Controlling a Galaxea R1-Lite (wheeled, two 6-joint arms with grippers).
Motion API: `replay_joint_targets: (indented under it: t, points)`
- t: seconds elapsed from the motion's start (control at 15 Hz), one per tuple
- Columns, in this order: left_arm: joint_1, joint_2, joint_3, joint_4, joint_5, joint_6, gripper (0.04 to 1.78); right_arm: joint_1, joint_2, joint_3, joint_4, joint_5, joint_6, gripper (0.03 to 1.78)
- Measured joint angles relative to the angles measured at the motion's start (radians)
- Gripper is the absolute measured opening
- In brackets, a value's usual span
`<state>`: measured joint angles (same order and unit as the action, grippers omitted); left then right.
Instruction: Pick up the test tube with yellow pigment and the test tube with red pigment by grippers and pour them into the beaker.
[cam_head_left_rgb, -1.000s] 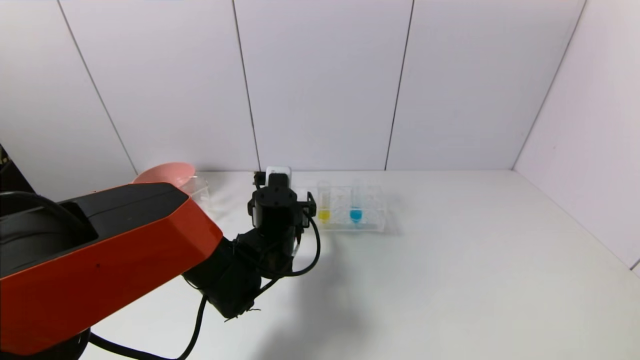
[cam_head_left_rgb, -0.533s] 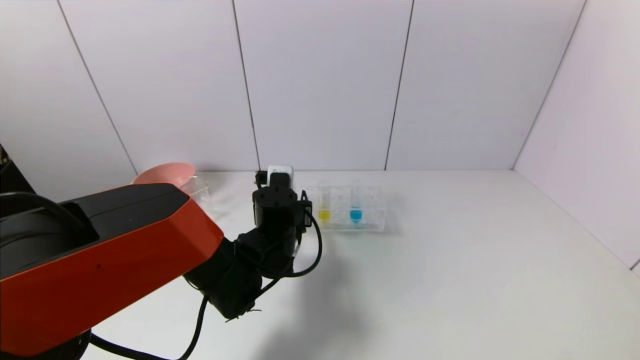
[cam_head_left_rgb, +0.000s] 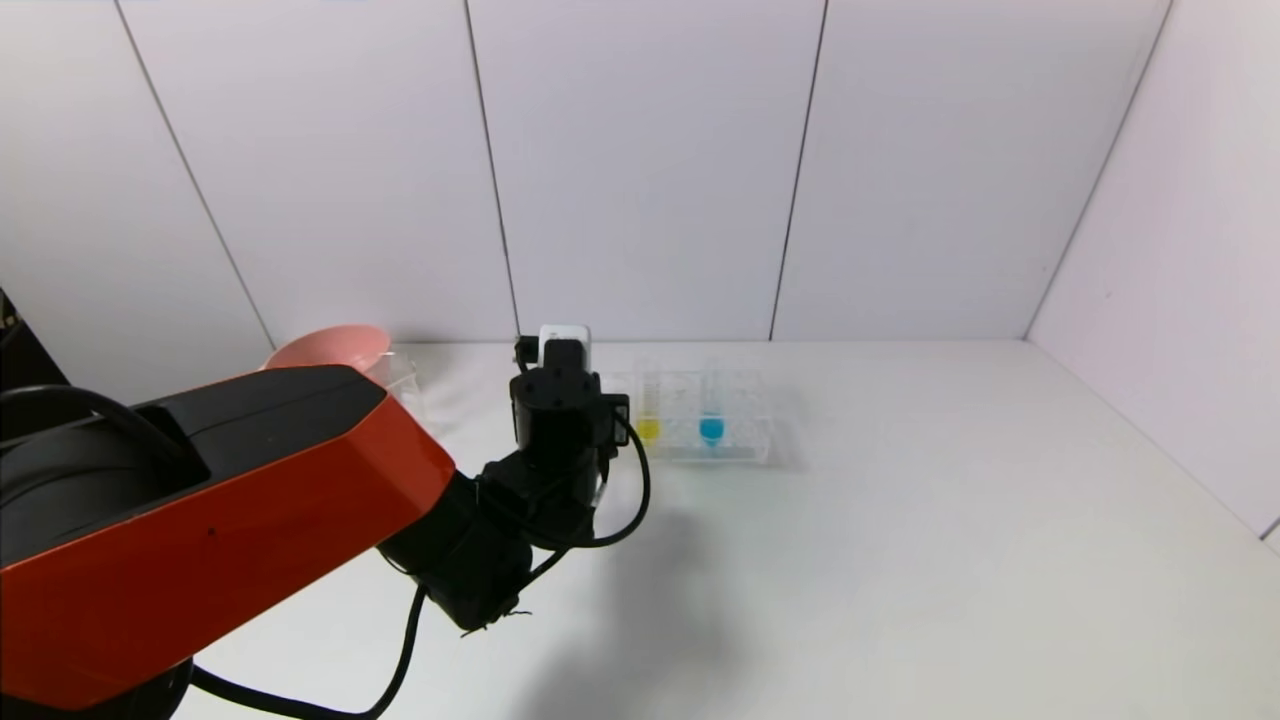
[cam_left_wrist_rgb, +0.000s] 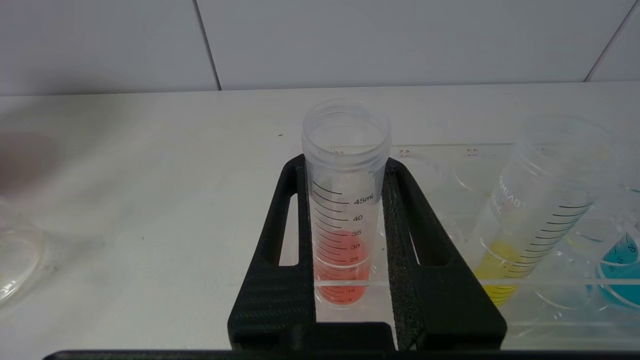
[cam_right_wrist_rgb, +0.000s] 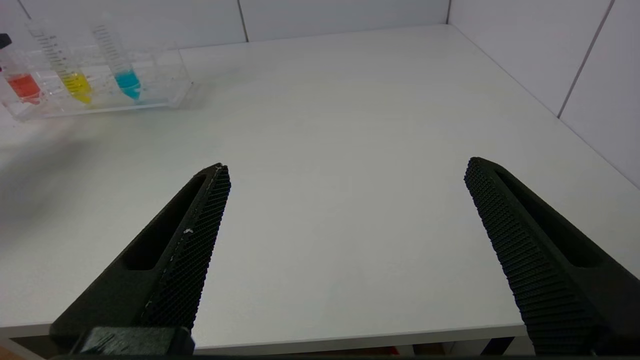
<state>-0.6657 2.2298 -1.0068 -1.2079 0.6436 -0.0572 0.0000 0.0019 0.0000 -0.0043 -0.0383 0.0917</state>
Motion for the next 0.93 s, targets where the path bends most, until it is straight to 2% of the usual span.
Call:
replay_joint_targets:
  t: [0.47, 0.93]
  points:
    - [-0.007, -0.026, -0.001, -0.003, -0.001, 0.036, 0.43, 0.000, 0.000, 0.000, 0.000, 0.000, 0.000, 1.71]
    - [-0.025, -0.198, 0.015, 0.071, -0.042, 0.111, 0.43, 0.000, 0.000, 0.000, 0.000, 0.000, 0.000, 1.71]
